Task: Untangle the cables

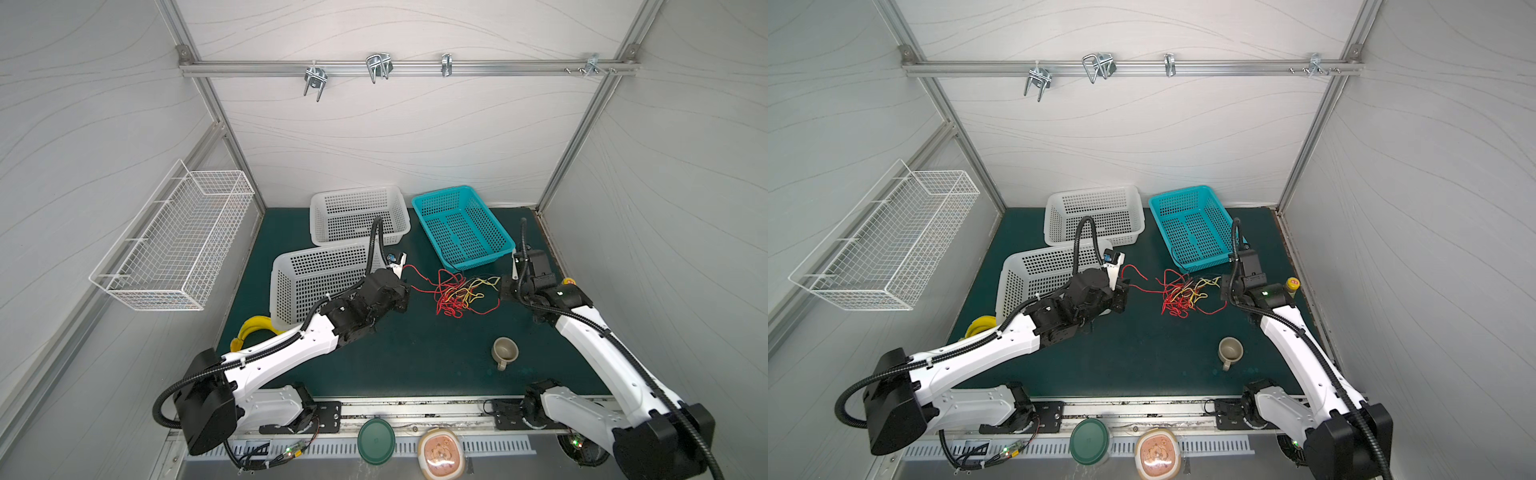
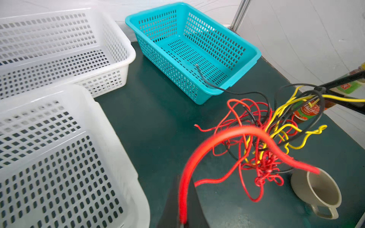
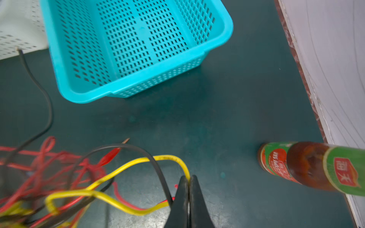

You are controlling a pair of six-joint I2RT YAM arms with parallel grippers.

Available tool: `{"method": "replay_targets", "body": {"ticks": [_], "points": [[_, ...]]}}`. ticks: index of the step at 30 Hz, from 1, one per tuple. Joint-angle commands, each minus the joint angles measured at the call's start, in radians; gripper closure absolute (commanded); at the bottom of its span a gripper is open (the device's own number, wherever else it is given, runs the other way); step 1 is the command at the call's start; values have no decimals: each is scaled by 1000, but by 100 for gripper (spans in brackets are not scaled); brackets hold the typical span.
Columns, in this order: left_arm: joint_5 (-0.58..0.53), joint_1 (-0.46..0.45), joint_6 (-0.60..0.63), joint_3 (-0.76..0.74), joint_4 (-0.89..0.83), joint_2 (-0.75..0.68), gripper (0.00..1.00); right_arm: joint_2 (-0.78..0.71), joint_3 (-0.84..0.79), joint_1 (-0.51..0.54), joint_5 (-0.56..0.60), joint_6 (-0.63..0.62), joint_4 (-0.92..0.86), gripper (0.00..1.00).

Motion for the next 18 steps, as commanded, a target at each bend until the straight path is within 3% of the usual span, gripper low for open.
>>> {"method": "replay_targets", "body": {"ticks": [1,14,18], "points": [[-114,22,26,35,-104,-45,100,-4,-11,-55,69,15,-33,100],[-146,44,42,19,-155,-112,100,6,4,-108,70,44,-55,100],[-80,42,52,12,-120,-108,100,-19,-3,-105,-101,29,0,100]]}}
